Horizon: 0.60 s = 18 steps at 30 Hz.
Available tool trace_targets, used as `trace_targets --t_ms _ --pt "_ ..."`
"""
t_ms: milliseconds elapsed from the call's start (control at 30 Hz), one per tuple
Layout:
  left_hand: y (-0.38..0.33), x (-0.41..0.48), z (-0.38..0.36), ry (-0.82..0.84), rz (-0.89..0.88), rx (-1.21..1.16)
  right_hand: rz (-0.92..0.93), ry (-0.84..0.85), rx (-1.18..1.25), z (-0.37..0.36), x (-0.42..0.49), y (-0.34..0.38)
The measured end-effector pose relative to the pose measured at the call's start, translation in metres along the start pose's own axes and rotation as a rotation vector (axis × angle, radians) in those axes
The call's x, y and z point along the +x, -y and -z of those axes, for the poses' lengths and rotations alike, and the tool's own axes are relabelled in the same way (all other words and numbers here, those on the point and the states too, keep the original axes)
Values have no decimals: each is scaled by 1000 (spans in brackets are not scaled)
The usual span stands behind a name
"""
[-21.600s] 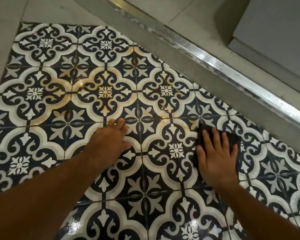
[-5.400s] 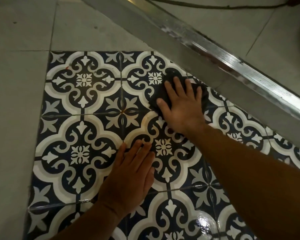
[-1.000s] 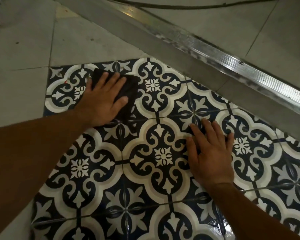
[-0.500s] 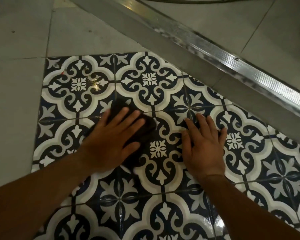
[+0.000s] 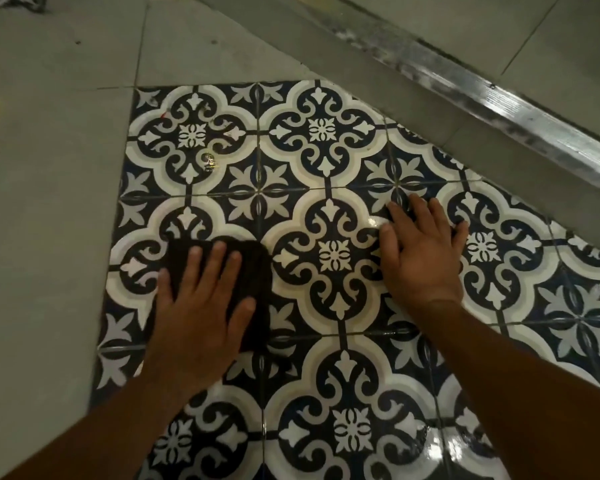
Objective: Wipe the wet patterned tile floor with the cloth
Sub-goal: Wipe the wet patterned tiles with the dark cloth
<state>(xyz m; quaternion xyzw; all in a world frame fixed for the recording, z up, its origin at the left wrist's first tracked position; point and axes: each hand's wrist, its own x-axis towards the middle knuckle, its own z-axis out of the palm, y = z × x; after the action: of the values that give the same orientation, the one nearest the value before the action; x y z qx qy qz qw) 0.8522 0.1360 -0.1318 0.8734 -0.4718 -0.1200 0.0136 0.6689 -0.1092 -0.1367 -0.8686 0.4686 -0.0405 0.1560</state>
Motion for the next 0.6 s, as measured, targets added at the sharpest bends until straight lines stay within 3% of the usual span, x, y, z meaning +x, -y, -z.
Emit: trace_targets --t_ms 67,133,233,367,467,600 --pt "18 -20 -3 29 -87 31 -2 -5 -1 1 1 -1" --pt "42 -39 -2 19 -57 12 -1 -7 6 0 1 -1" --pt "59 -63 1 -1 158 -47 2 -8 22 1 0 -1" --pt "20 -82 -1 -36 414 -175 -17 60 128 14 -5 4" --pt "-21 -95 -6 9 329 -201 -25 120 352 23 -41 28" --pt "-50 -117 -8 83 82 -250 179 203 404 9 -145 64"
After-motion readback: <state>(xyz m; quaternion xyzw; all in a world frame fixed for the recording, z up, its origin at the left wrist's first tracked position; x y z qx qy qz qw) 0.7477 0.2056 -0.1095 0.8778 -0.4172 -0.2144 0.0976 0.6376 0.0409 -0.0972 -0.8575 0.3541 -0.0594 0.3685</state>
